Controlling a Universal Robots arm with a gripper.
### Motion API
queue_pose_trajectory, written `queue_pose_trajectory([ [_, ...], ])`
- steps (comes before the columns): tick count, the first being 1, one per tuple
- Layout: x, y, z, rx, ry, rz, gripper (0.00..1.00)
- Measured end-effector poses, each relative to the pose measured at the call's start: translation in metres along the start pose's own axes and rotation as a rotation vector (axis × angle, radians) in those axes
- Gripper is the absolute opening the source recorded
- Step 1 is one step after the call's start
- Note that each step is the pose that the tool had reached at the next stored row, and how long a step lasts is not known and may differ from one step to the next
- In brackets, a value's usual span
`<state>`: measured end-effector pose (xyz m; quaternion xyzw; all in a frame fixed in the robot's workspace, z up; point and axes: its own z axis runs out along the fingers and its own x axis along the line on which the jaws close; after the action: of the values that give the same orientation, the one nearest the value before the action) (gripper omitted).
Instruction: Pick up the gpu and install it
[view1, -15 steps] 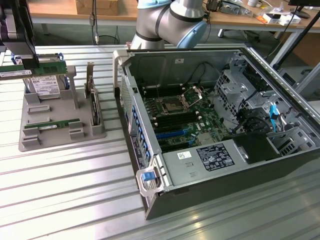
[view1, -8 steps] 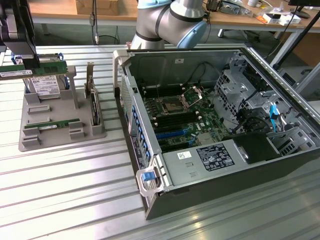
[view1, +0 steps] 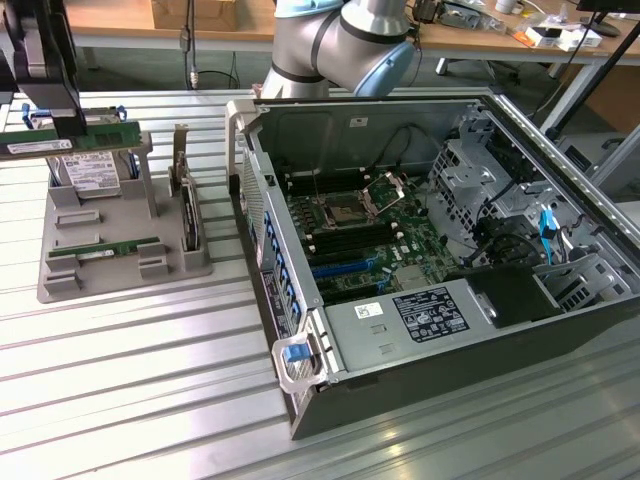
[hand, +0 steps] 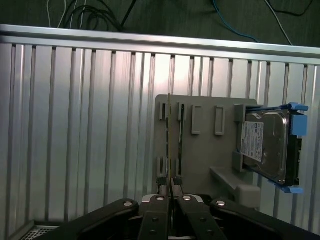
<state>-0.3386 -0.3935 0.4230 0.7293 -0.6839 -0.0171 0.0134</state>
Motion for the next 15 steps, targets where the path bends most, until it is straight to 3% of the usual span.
queue_pose_trajectory([
  [15, 0.0007, -0.0104, -0.0005, 0.0, 0.0, 0.0, 0.13],
])
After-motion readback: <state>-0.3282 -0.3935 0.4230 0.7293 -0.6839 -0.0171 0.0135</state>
